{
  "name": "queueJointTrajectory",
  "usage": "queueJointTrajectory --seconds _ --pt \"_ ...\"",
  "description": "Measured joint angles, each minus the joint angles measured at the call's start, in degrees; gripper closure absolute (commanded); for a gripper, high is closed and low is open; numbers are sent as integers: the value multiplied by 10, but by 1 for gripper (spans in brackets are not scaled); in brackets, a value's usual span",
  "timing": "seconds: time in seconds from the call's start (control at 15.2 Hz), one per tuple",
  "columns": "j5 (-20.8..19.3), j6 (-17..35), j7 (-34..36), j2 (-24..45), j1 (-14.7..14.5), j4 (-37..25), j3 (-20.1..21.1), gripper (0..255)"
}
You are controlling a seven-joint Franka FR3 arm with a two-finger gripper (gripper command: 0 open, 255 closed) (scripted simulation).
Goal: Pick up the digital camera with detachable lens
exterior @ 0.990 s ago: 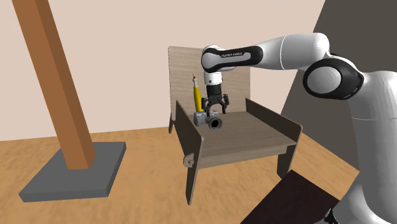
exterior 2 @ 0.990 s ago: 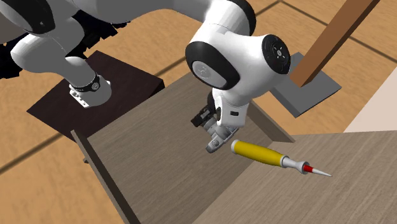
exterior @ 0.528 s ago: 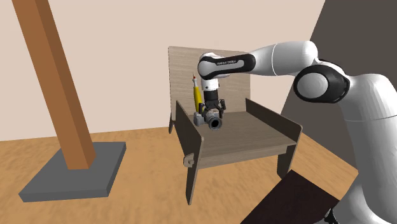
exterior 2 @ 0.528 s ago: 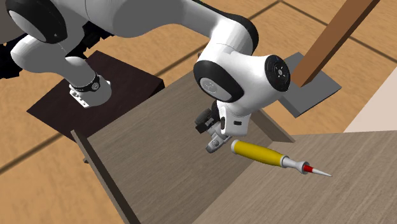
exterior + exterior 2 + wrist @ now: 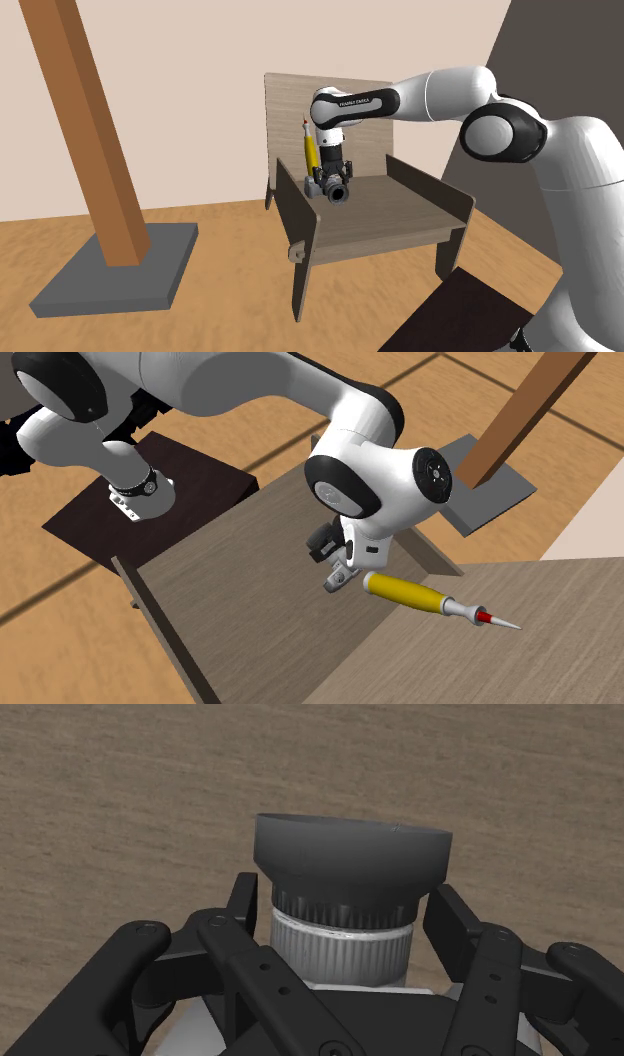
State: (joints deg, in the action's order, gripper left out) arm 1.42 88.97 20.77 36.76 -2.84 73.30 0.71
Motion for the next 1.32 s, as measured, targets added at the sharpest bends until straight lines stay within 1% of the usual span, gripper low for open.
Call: queueJointTrajectory --seconds 0.4,1.19,1.32 --pt "0 -2 0 -1 0 -2 0 255" --pt "0 -80 3 -15 0 -64 0 255" --pt "0 -99 2 -11 1 -88 0 255"
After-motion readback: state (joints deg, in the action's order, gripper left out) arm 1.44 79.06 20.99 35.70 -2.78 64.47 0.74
